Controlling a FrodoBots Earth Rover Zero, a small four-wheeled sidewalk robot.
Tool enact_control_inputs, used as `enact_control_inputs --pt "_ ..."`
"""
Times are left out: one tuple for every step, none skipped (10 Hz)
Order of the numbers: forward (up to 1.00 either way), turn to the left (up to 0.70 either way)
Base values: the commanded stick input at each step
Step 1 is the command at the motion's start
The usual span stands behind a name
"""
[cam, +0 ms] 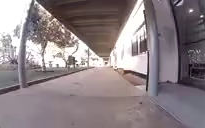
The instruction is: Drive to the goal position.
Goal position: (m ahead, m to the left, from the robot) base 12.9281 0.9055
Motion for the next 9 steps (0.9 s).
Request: enact_control_inputs --pt "0.70 0.00" --pt "0.70 0.00" --pt "0.70 0.00" --pt "0.70 0.00" --pt "0.70 0.22" --pt "0.70 0.05" --pt "0.70 0.00" --pt "0.70 0.00" --pt "0.70 0.00"
